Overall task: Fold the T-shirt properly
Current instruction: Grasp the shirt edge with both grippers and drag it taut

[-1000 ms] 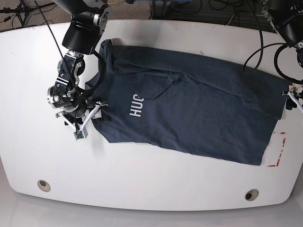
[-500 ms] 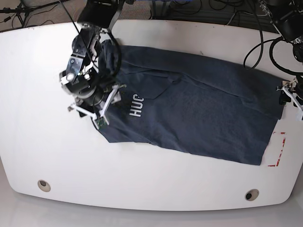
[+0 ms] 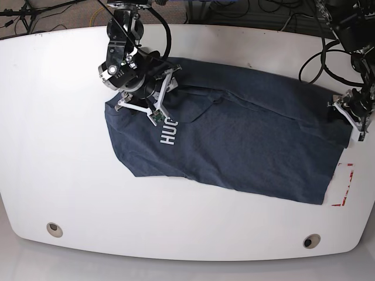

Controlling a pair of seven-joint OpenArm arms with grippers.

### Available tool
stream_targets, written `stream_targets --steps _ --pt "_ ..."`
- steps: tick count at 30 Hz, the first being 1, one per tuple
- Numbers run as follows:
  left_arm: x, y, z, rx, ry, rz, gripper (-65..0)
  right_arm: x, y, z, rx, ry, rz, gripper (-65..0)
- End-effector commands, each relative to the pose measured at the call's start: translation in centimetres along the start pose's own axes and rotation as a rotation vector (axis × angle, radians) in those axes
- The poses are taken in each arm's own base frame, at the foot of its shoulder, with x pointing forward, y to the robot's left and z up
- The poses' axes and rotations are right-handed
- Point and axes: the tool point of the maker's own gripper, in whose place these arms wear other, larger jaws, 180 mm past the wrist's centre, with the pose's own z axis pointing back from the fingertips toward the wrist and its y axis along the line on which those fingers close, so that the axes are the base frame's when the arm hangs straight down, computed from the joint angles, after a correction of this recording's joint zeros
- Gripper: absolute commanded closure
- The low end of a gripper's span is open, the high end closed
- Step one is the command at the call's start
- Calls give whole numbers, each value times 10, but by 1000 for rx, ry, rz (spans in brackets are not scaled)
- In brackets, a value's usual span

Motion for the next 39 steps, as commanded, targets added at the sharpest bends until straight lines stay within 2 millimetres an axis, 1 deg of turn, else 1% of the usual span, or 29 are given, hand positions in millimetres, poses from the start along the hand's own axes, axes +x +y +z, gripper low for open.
stream_targets --steps 1,4,7,8,11,14,20,23,27,28,30,32,35,39 --pt "13 4 3 1 -35 -15 -351 8 -1 0 4 -47 -1 -385" --pt "5 3 -2 -10 -14 3 -351 1 3 -7 23 -36 -17 -385" --pt "-10 3 -7 -21 20 34 -351 -5 5 -13 40 -32 -24 -385" --pt "-21 4 -8 -24 44 45 -351 -8 7 -16 47 -25 -24 -385" --pt "-37 4 -8 -26 76 53 -351 -18 11 -21 63 -10 -33 -385" --pt "-49 3 -6 -25 101 50 -351 -25 6 -21 60 2 -23 -385" --pt "-71 0 6 -13 140 11 -351 -36 -6 -19 41 29 3 -385" --pt "-83 -4 14 -7 177 -19 -351 -44 -17 -15 22 50 26 -385" --pt "-96 -6 27 7 233 -57 -351 -55 -24 -12 9 76 44 -385" --pt "-102 -7 34 18 247 -57 -351 -58 -28 -10 1 86 54 -385" --pt "-107 -8 42 35 252 -50 -351 -63 -33 -7 -9 98 66 -385" --pt "-113 -9 54 60 262 -41 -351 -63 -39 -4 -24 100 82 -385" --pt "-121 -8 73 101 280 -50 -351 -64 -46 3 -44 101 105 -385" --pt "-122 -14 87 119 277 -89 -351 -72 -49 9 -52 120 123 -385"
